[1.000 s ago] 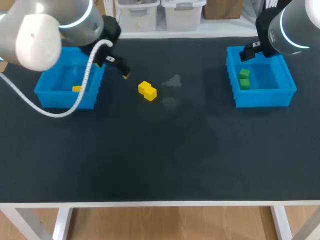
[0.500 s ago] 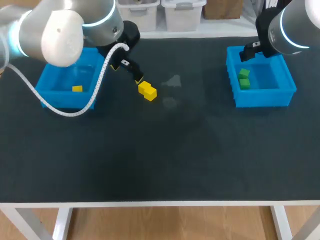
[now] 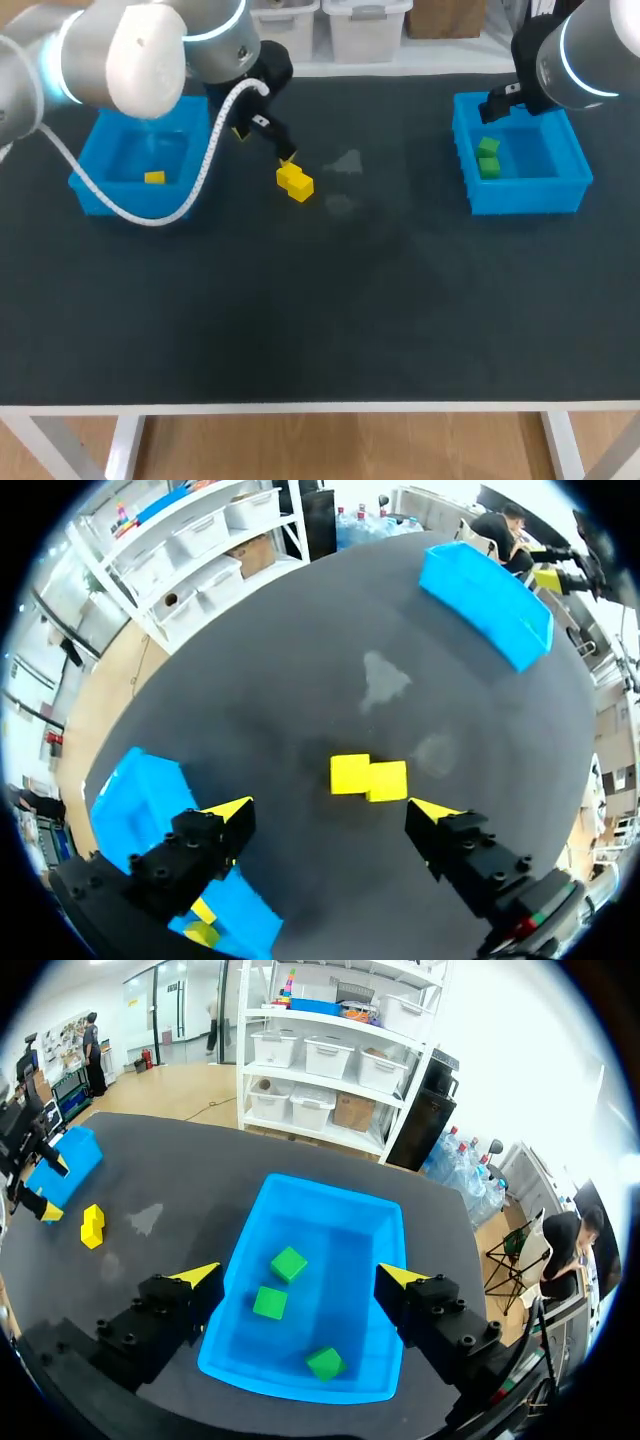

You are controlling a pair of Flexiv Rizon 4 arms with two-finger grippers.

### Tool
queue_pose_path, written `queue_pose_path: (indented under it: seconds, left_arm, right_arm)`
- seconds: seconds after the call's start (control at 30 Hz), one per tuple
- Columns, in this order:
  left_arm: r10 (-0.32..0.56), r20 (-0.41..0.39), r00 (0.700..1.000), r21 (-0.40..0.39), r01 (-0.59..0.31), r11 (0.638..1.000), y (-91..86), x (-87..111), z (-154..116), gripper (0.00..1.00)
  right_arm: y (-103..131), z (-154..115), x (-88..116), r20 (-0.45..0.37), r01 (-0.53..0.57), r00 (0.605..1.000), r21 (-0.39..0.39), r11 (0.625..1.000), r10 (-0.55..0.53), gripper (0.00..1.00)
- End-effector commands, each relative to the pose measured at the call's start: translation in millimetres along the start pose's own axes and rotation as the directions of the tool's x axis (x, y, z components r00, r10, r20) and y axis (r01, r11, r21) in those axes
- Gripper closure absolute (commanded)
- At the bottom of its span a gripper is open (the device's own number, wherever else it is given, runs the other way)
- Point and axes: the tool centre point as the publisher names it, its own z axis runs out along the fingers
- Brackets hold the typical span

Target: Put the green cubes in the right bin and the yellow cubes in the left bin.

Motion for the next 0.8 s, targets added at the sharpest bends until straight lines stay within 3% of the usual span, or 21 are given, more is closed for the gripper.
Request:
queue_pose_path:
  seconds: [0.03, 0.4, 0.8]
  left_arm:
    - [-0.002, -0.034, 0.999, 0.002, 0.002, 1.0, -7.8, -14.1, 10, 0.0]
    - [0.061, -0.061, 0.996, 0.035, -0.059, 0.998, -38.0, -14.5, 21, 0.0]
    - [0.066, -0.117, 0.991, 0.009, -0.065, 0.998, -34.5, -2.3, 45, 0.0]
  right_arm:
    - [0, -1, 3, 0.01, -0.002, 1.0, 0.005, 1.0, 0.002, 0.0]
    - [0, -1, 3, 0.01, -0.002, 1.0, 0.005, 1.0, 0.002, 0.0]
    - [0, -1, 3, 0.01, -0.002, 1.0, 0.005, 1.0, 0.002, 0.0]
